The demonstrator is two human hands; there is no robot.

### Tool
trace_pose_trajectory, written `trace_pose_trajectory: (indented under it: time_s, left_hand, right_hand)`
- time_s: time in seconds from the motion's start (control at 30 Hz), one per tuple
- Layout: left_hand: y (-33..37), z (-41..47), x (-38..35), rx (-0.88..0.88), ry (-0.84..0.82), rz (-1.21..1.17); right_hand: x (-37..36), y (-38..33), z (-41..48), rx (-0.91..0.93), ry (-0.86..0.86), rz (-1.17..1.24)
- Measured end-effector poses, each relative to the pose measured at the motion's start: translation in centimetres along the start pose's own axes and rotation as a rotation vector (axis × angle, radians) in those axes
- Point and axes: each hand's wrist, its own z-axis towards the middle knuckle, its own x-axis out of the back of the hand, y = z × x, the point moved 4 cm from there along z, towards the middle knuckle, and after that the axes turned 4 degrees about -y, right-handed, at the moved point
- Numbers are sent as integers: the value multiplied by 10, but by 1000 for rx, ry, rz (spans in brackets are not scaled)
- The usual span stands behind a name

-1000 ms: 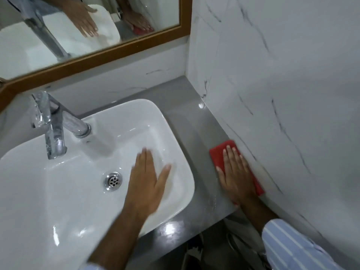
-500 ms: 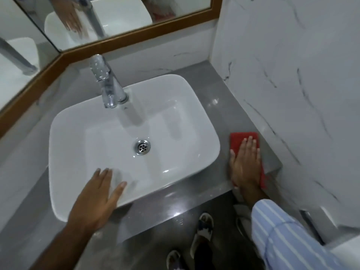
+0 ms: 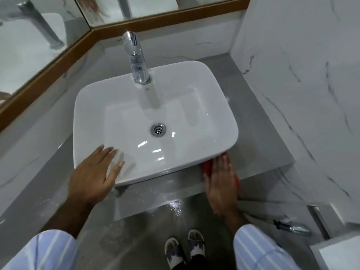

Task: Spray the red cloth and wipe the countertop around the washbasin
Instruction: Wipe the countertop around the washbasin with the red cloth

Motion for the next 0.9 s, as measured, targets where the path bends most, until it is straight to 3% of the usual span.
trace_pose_trajectory:
  time_s: [0.07, 0.13, 0.27, 0.37, 0.47, 0.53, 0.63, 0.7, 0.8, 0.9]
  left_hand:
    - [1, 0, -1, 2, 8, 13]
    - [1, 1, -1, 2, 30, 15]
    - [-1, 0, -4, 19, 126, 35]
    - [-3, 0, -8, 48, 174, 38]
    - [-4, 0, -9, 50, 185, 34]
    - [-5, -1, -9, 42, 189, 31]
    - [-9, 1, -10, 40, 187, 22]
    - [-8, 0, -10, 41, 184, 14]
    - [-7, -1, -8, 31, 199, -1]
    - [-14, -1, -9, 37, 205, -22]
  right_hand:
    - [-12, -16, -13, 152, -11, 29]
    - [-13, -5, -13, 177, -8, 28]
    - [-3, 36, -1, -84, 101, 23]
    - [-9, 8, -8, -204, 131, 13]
    - [-29, -60, -30, 10, 139, 31]
    - [-43, -98, -47, 199, 45, 47]
    - [-45, -112, -48, 378, -15, -9]
    - [-37, -89, -42, 313, -4, -25]
    - [-21, -46, -33, 54, 77, 0]
    - [-25, -56, -30, -151, 118, -23]
